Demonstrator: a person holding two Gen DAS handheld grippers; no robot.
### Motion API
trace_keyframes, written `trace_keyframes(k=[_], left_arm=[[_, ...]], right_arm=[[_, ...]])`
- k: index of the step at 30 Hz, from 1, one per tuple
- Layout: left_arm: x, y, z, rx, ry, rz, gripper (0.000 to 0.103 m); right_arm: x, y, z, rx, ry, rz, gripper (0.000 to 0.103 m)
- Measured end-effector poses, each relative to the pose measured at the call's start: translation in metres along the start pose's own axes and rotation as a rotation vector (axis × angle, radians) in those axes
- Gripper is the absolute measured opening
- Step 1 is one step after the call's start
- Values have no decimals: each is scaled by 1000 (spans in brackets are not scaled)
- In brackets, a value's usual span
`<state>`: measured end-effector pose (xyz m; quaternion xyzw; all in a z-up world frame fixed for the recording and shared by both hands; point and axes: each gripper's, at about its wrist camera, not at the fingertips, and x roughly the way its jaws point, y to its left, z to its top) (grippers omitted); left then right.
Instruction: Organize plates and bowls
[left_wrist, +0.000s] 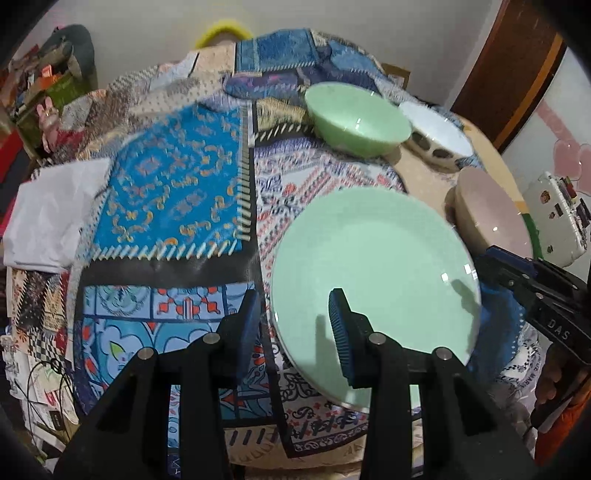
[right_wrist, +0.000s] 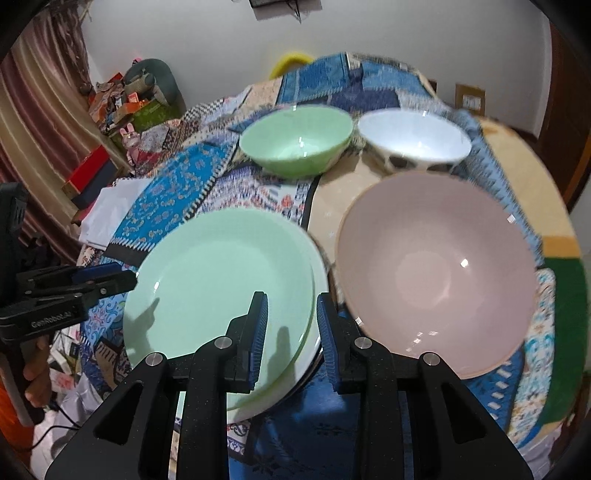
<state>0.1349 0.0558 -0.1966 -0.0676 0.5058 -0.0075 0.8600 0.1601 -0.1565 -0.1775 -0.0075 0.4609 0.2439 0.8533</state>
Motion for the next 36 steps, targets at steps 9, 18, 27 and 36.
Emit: trace_keyframes(k=[9, 18, 27, 36], left_arm=[[-33, -38, 21, 63, -109, -24, 54], [-20, -95, 50, 163, -141, -60, 78], [27, -138, 66, 224, -73, -95, 82], [73, -164, 73, 278, 3, -116, 74]], right_arm=[[-35, -23, 14, 6, -106, -67, 33], [-64, -64, 20, 46, -184, -163, 58], [-54, -101, 15, 91, -164, -207, 61], [-34, -125, 2, 145, -110, -174, 59]])
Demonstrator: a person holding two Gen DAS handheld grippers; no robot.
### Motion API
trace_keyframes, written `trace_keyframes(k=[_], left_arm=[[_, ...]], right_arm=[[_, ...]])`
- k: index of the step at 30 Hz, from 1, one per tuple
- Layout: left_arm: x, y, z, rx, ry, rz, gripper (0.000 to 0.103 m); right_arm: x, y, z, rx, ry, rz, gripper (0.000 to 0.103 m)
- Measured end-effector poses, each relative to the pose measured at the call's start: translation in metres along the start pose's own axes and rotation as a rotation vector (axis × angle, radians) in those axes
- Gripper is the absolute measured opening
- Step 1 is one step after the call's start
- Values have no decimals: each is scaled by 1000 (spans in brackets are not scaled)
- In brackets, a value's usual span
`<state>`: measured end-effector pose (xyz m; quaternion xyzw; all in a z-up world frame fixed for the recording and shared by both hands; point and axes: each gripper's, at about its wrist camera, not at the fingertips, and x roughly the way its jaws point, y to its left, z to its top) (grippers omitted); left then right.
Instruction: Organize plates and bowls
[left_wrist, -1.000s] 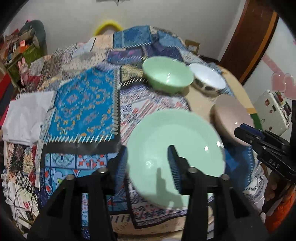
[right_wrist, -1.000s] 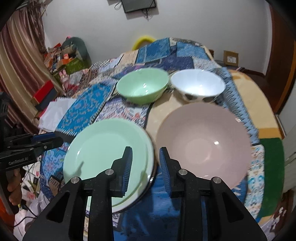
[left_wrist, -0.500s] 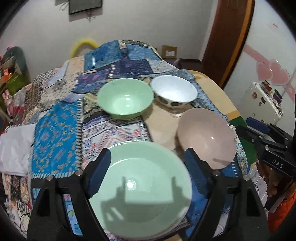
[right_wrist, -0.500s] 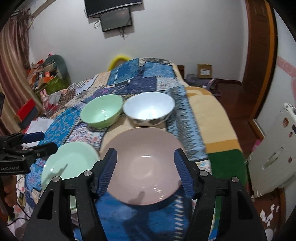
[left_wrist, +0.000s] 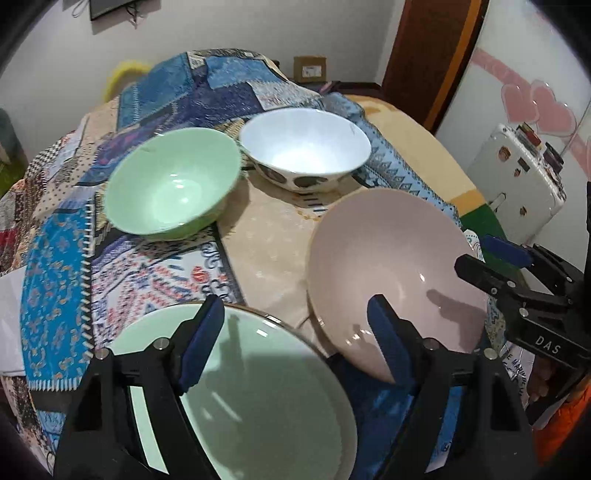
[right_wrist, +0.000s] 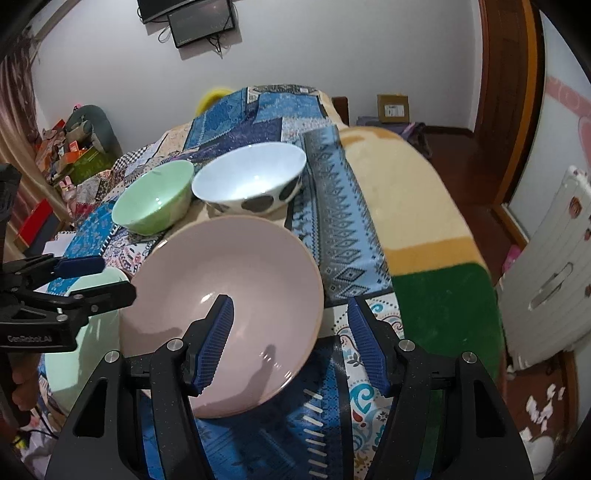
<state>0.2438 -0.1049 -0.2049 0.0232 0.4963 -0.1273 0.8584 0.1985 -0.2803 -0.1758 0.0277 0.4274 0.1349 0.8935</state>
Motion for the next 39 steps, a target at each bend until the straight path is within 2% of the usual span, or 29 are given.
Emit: trace_keyframes(k=[5, 9, 15, 19, 28, 39], left_arm=[[19, -7, 3, 7, 35, -28, 56], [31, -10, 4, 6, 67, -52, 40], [40, -13, 2, -11, 99, -100, 25], [41, -17, 2, -4, 97, -96, 23], [35, -17, 0, -21, 87, -94, 23], [-4, -15, -5, -19, 30, -93, 23]], right_arm=[[5, -5, -6, 24, 17, 36, 43], [11, -8, -7, 42, 39, 64, 36], [18, -11, -10, 72, 56, 85, 24], [20, -15, -10, 91, 57, 87, 18], [13, -13, -10, 108, 45, 81, 18], [-11, -2, -2, 97, -12, 86, 18]])
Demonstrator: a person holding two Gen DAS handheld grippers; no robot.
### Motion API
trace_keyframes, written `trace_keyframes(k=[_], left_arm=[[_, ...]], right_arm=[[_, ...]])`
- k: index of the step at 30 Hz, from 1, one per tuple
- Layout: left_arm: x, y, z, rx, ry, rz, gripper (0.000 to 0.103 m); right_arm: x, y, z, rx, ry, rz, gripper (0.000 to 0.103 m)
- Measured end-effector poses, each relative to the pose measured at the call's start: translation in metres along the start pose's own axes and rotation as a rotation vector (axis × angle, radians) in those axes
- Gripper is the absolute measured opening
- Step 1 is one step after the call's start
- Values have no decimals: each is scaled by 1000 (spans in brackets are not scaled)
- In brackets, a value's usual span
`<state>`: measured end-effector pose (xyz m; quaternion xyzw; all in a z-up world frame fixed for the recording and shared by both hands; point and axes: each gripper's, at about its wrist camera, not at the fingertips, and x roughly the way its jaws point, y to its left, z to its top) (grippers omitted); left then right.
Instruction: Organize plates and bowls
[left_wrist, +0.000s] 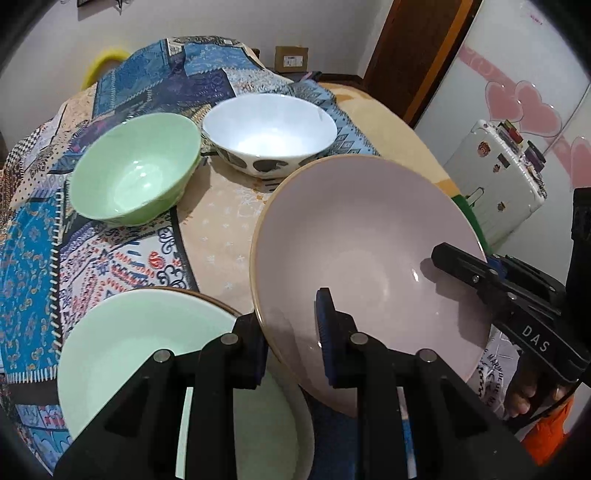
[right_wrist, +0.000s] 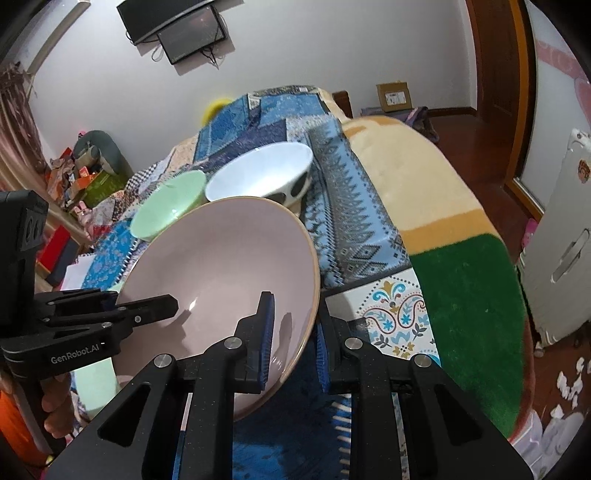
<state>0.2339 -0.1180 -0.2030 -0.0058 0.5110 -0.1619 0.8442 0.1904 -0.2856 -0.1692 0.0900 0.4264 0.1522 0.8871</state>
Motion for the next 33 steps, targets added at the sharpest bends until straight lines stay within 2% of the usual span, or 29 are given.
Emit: trace_keyframes(k=[10, 18, 33], left_arm=[[-53, 11, -12, -21, -69, 18, 23], [-95, 35, -33, -63, -116, 52, 23], [-159, 108, -85, -184, -177, 142, 23]], right_arm=[[-22, 38, 11, -55, -70, 21, 18], [-25, 73, 12, -106, -93, 61, 18], [-6, 164, 4, -247, -56, 162, 18]])
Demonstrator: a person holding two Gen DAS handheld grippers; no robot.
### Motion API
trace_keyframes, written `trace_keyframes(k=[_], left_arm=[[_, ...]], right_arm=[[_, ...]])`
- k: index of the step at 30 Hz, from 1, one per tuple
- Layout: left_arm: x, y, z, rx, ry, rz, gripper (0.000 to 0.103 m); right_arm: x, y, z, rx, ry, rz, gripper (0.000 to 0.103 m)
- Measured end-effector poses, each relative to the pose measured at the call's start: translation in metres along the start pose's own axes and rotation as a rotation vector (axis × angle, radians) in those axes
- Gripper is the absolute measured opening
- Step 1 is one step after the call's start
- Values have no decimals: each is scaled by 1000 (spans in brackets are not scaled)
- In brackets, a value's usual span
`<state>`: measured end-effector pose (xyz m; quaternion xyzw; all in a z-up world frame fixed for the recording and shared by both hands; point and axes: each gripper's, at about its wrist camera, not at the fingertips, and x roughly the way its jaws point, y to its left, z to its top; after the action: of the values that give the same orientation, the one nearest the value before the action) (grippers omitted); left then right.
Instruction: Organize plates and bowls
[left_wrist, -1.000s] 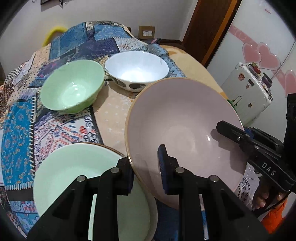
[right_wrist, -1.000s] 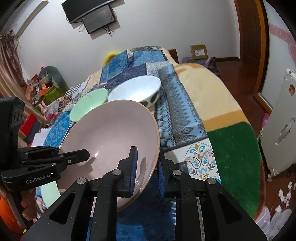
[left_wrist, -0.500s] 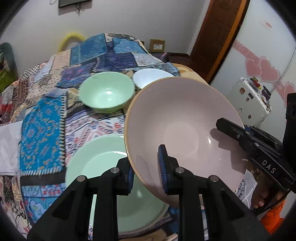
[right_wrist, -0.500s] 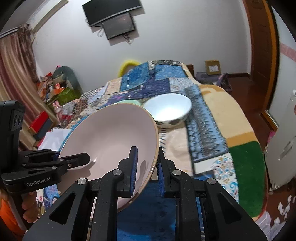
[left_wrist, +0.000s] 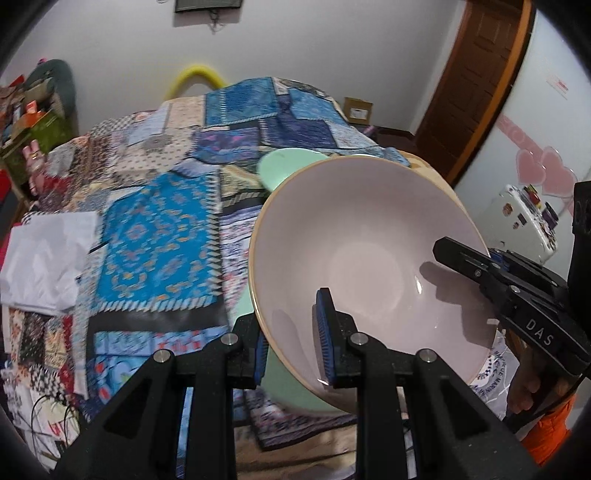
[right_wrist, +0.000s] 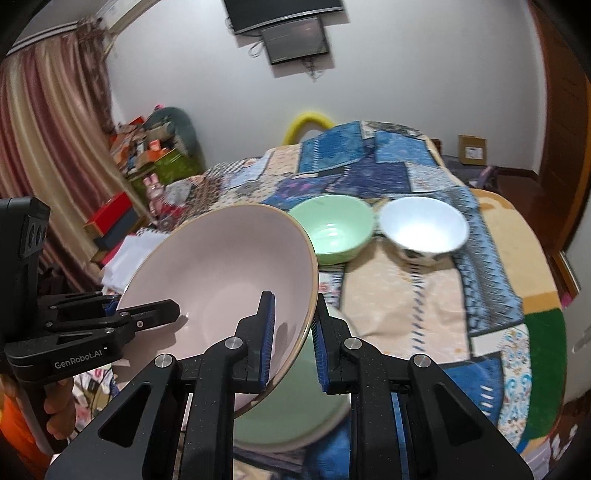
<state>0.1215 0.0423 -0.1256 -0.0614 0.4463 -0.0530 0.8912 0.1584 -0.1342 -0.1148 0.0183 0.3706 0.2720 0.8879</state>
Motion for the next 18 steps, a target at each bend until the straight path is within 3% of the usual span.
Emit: trace_keyframes(k=[18], left_arm=[[-33, 102, -43, -148, -1, 115, 23]], right_arm=[[55, 88, -7, -119, 101, 120, 18]])
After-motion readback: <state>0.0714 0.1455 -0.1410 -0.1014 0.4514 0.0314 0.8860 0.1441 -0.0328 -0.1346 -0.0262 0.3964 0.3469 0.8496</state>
